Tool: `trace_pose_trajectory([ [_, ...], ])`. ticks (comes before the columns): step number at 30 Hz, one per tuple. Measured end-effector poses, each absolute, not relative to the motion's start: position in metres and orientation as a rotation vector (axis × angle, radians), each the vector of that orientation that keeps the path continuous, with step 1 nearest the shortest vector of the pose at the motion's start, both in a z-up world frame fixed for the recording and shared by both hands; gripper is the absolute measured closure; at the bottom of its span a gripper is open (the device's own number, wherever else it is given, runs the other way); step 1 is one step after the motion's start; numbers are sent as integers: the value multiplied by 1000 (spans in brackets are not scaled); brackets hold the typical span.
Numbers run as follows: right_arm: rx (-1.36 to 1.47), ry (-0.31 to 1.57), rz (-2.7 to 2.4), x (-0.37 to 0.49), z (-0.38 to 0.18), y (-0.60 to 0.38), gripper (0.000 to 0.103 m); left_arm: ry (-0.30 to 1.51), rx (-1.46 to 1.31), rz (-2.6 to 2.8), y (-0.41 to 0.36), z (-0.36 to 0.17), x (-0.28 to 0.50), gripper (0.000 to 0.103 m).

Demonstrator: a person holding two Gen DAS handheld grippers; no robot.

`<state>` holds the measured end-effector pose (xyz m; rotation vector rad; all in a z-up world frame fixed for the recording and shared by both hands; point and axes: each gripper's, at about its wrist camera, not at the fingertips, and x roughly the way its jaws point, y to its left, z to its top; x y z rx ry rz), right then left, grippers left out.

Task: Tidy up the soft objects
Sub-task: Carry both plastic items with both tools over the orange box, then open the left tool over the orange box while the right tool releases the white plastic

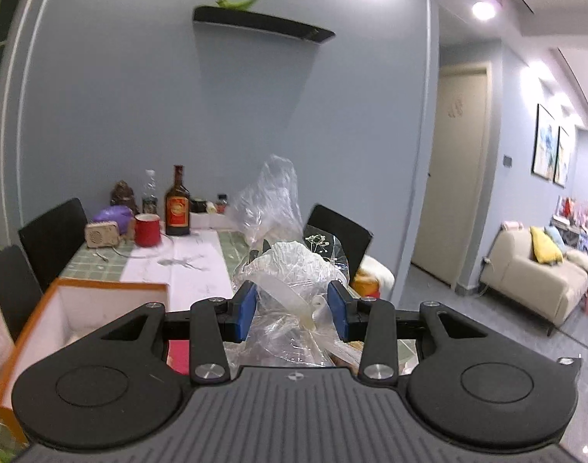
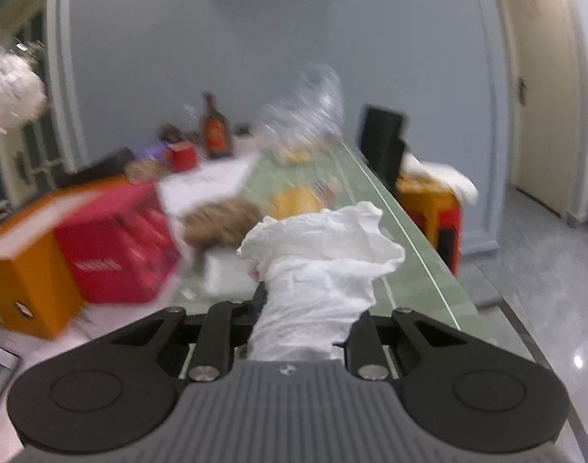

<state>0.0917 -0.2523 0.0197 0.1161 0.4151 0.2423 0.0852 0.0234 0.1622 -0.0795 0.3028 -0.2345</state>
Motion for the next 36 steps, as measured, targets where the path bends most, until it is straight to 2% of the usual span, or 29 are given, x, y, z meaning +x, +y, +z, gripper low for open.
trace_pose_trajectory([
  [6, 67, 290, 386, 107, 76, -204, 85, 314, -155, -209, 61, 163, 110, 58],
  [15, -13, 288, 571, 152, 118, -110, 84, 332, -166, -62, 114, 150, 149, 58],
  [22, -73, 363, 762, 179, 116, -28, 84, 367, -145, 59, 155, 138, 164, 58],
  [32, -197, 573, 820, 220, 73, 62, 84, 430, -162, 138, 201, 115, 169, 58],
  [36, -224, 609, 800, 231, 63, 75, 78, 453, -160, 144, 207, 107, 174, 58],
])
